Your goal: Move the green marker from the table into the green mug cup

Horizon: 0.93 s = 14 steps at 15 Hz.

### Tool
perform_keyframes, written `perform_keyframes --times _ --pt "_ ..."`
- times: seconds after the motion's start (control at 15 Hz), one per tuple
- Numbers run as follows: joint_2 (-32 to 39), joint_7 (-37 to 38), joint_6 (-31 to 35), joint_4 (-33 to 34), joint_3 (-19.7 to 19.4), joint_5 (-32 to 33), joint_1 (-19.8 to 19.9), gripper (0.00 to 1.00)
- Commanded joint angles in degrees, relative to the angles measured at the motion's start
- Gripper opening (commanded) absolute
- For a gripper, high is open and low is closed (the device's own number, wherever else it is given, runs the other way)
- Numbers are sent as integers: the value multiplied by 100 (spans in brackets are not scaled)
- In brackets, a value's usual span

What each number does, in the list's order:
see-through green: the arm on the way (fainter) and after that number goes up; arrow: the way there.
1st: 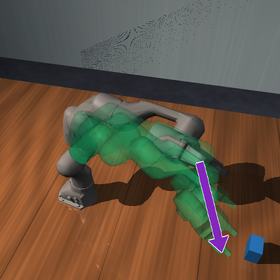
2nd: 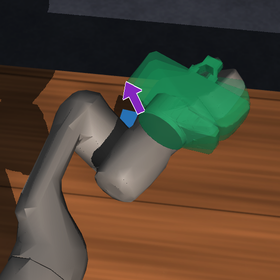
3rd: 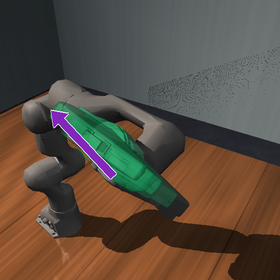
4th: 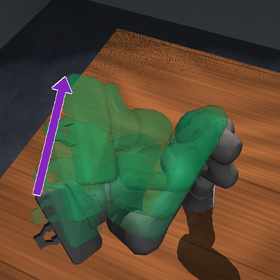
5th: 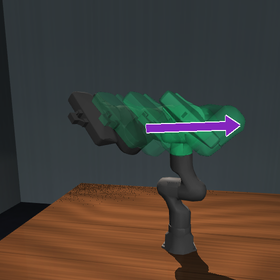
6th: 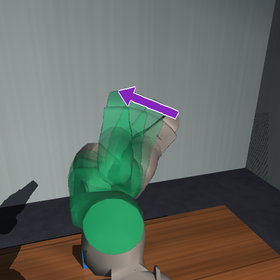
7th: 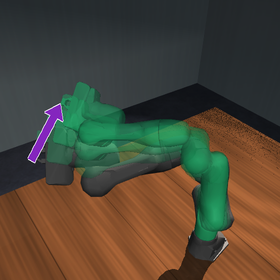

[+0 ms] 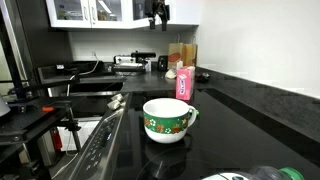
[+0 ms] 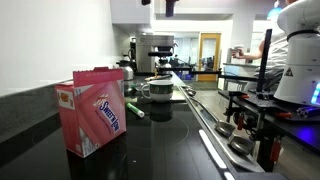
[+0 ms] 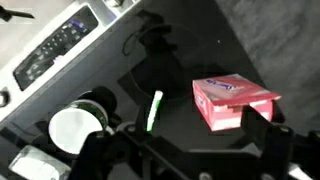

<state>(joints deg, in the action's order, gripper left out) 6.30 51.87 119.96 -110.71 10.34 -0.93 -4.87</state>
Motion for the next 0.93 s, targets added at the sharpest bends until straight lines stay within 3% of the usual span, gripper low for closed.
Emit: perform_keyframes --times 0.0,0.4,0.87 --pt "316 702 415 293 -411 -104 -82 100" --pt "925 1748 705 607 -1075 83 -46 100" --pt "2311 1313 556 1388 -1337 283 -116 100"
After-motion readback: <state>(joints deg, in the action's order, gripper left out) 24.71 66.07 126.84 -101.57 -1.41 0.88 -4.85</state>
